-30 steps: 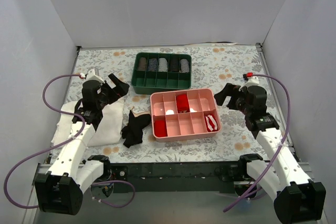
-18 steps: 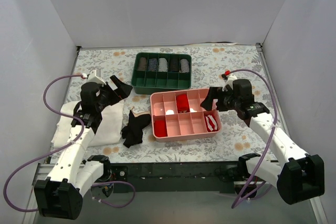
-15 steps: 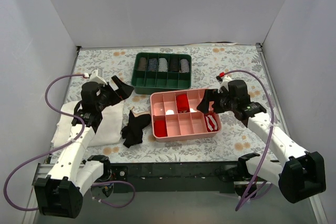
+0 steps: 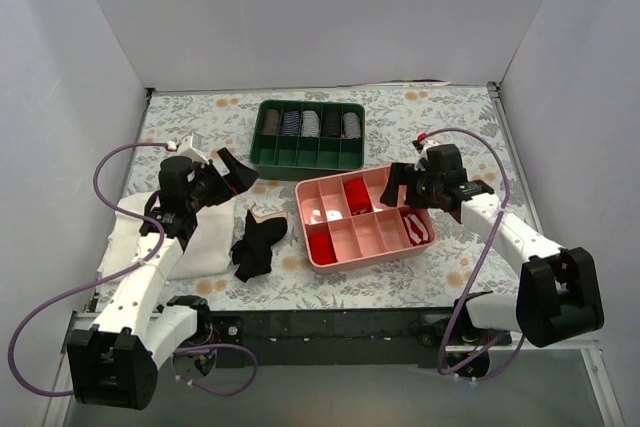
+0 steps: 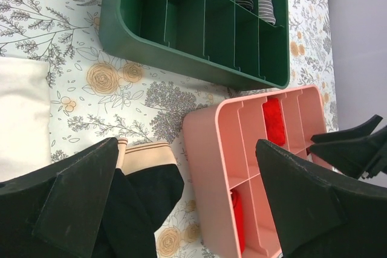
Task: Roll the underwear
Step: Move the storage box to the corner of the board.
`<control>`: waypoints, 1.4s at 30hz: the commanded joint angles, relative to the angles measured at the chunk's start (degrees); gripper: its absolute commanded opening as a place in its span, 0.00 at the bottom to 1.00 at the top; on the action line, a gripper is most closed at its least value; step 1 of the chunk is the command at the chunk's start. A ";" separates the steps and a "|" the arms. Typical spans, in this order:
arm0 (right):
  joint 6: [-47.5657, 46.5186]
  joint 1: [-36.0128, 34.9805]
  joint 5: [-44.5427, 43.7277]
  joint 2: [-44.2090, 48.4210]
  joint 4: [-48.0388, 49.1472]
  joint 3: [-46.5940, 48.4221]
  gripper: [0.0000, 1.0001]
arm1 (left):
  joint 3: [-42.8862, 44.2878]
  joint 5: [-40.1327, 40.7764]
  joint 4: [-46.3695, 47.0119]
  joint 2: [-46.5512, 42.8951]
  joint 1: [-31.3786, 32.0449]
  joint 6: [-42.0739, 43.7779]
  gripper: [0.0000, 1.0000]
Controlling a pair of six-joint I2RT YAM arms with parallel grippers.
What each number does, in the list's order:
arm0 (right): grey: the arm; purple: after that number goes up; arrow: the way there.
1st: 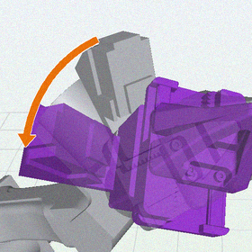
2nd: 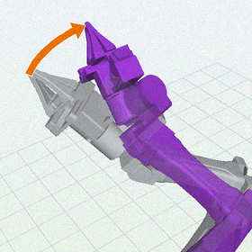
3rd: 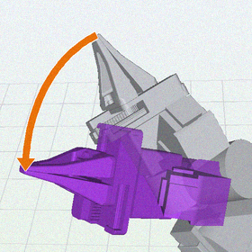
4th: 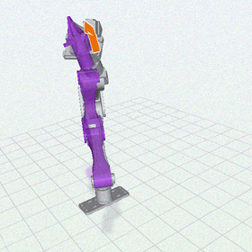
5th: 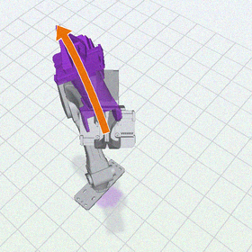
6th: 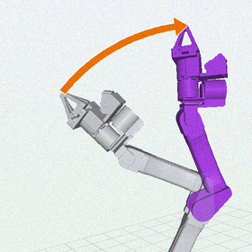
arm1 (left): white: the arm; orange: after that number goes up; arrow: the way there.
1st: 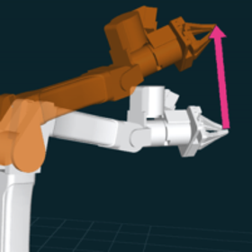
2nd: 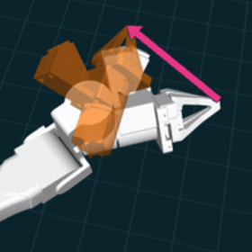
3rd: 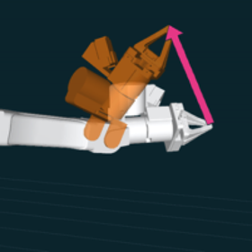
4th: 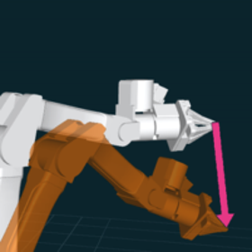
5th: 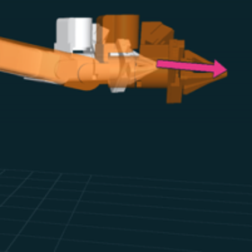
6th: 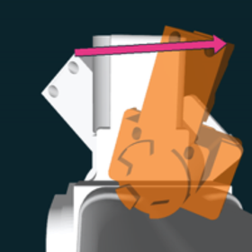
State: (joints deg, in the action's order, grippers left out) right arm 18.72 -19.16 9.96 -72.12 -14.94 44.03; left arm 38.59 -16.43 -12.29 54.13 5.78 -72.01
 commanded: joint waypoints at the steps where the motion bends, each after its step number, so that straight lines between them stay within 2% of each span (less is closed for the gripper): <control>1: -0.70 4.12 -9.15 -2.41 -0.61 3.08 0.99 | 0.52 -1.24 -0.62 0.45 0.02 0.29 0.98; 7: -0.52 11.59 -16.19 -3.12 -1.67 3.08 0.99 | 0.09 -1.77 0.08 1.24 0.11 0.20 0.98; 11: -0.35 18.53 -15.94 -3.73 -2.20 3.95 0.99 | 0.43 -2.03 0.52 2.21 0.11 0.38 0.98; 13: -0.26 23.45 -13.66 -4.52 -1.76 4.83 0.99 | 0.61 -2.29 0.60 2.73 0.02 0.38 0.98; 16: -3.06 25.31 -4.27 -4.52 0.35 7.10 0.99 | 0.52 -3.26 1.48 3.35 0.11 0.29 0.98; 17: -5.16 25.14 2.46 -4.26 0.35 7.64 0.99 | 0.61 -3.35 1.48 3.44 0.11 0.38 0.98; 20: -5.19 22.51 9.90 -0.49 2.72 7.56 0.99 | 0.61 -2.91 1.57 3.70 0.11 0.64 0.98; 25: -3.61 10.82 9.02 6.28 2.64 7.30 0.99 | 1.14 -2.91 1.84 4.32 0.11 0.55 0.98; 27: -2.12 7.93 11.12 6.46 1.14 5.99 0.98 | 1.49 -2.74 1.66 4.32 0.02 0.64 0.98; 33: 0.52 -1.47 18.69 6.12 5.88 1.67 0.99 | 1.14 -2.47 1.84 3.35 0.11 -0.32 0.98; 39: 6.06 -12.90 12.29 2.51 9.58 1.76 0.99 | 0.79 -0.80 1.48 1.77 0.11 -0.41 0.98; 42: 7.38 -16.07 10.26 -0.30 10.45 2.11 0.98 | 0.87 -0.63 1.05 1.59 0.11 -0.50 0.98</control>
State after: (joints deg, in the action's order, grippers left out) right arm 22.48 -31.77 22.90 -70.06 -8.75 45.58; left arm 38.61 -18.00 -11.25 57.34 5.78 -72.47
